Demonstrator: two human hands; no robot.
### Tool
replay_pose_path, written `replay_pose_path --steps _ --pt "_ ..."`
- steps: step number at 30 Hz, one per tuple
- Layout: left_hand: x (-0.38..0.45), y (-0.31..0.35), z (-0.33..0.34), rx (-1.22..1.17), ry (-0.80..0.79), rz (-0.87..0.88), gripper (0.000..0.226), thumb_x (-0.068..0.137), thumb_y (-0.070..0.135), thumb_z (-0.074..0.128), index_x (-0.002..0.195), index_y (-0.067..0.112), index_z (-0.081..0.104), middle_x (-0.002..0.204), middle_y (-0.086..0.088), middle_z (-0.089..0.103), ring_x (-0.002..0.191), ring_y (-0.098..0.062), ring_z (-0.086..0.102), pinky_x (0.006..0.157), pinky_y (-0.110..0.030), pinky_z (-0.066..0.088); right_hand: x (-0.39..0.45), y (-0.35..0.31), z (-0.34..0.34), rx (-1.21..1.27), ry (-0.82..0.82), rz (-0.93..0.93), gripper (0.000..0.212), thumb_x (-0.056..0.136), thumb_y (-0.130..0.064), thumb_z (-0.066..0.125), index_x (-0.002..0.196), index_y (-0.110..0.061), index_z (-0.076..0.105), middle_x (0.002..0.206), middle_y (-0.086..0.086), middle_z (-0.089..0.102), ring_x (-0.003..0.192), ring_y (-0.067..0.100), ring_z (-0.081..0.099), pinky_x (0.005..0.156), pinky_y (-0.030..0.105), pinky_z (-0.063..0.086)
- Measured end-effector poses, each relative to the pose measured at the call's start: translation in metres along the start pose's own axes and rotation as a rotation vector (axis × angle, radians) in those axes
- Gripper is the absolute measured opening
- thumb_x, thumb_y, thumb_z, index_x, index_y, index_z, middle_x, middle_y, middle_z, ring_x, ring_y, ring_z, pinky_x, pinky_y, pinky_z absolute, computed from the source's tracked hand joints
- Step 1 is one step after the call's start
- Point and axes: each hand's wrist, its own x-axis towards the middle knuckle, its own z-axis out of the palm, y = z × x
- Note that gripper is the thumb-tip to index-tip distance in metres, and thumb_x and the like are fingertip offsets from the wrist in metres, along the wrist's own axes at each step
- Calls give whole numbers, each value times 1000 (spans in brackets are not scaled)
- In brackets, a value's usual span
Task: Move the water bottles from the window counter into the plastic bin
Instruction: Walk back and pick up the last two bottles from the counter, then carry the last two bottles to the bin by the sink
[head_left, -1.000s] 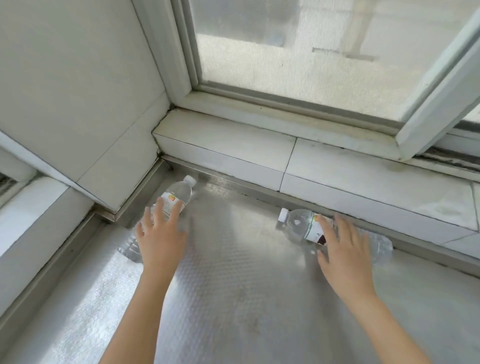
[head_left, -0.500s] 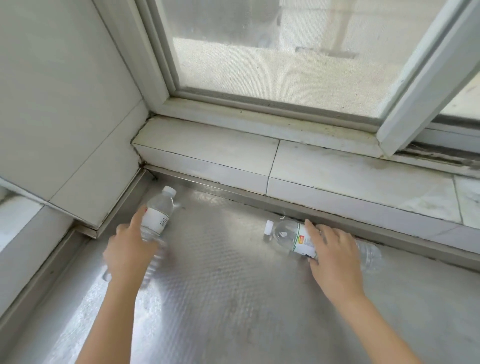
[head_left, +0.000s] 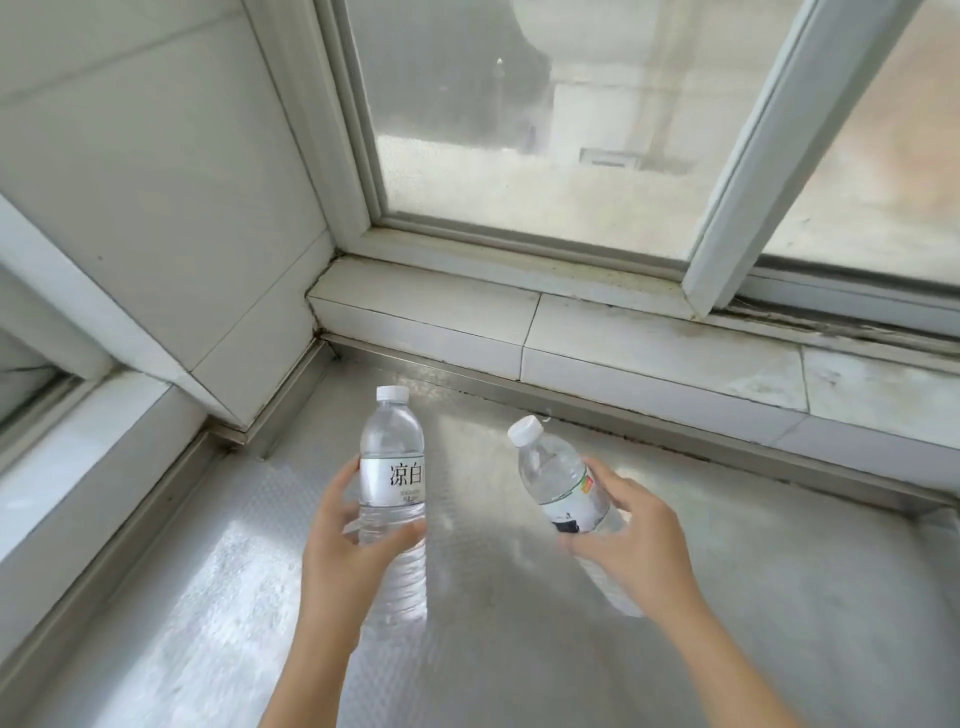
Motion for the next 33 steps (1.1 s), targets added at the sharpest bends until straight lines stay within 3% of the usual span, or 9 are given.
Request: replay_pose_path --steps 2,4,9,12,18,23,27,30,33 --pt "-28 7 -2 -50 -25 15 86 63 10 91 130 45 52 103 0 72 90 -20 72 74 -36 54 -26 -1 -9 190 -13 61 80 49 -14 91 114 -50 61 100 -24 68 101 5 62 88 28 48" --pt "-57 13 -4 -92 -50 26 87 61 9 92 129 46 52 104 -1 72 87 -19 73 69 -32 51 -53 -4 -21 290 -14 67 72 50 -9 92 94 -60 65 91 -22 71 91 0 65 85 32 52" --pt "-125 20 -13 -150 -146 63 95 47 16 98 123 52 53 105 -4 70 84 -19 73 68 -32 52 -121 -9 -45 399 39 58 94 43 -17 95 129 -30 59 99 -2 70 98 15 67 90 37 53" --pt "-161 26 -23 -157 -203 139 90 38 31 91 114 61 54 105 -3 69 85 -21 72 72 -34 54 -166 -19 -61 427 86 30 90 42 -19 95 126 -26 61 99 0 71 97 16 69 84 34 54" --pt "-215 32 -45 -183 -333 268 90 33 35 90 109 65 54 103 -4 71 81 -18 73 81 -43 58 -258 -43 -80 485 235 -40 70 51 -1 91 109 -32 69 94 -2 73 85 12 71 67 22 53" --pt "-259 21 -68 -177 -491 340 91 32 37 89 110 65 53 102 -1 71 84 -15 73 78 -36 56 -337 -47 -71 511 391 -51 75 43 -13 94 110 -36 69 100 -2 73 92 19 70 83 41 56" --pt "-298 3 -84 -161 -615 358 92 32 37 90 112 65 53 105 -1 71 90 -19 72 82 -38 57 -404 -44 -61 522 514 -39 80 40 -23 91 115 -39 66 107 -1 71 99 20 68 97 49 49" --pt "-331 -8 -88 -123 -711 374 91 33 38 90 111 66 52 104 1 71 90 -18 71 83 -37 57 -459 -39 -61 534 616 3 77 40 -23 91 111 -37 68 106 -8 72 100 12 67 98 48 48" --pt "-367 -13 -84 -89 -834 395 92 31 40 90 111 65 53 101 4 72 86 -11 71 82 -38 57 -513 -32 -67 541 713 27 76 42 -18 88 114 -32 68 106 -5 73 100 19 68 94 49 51"
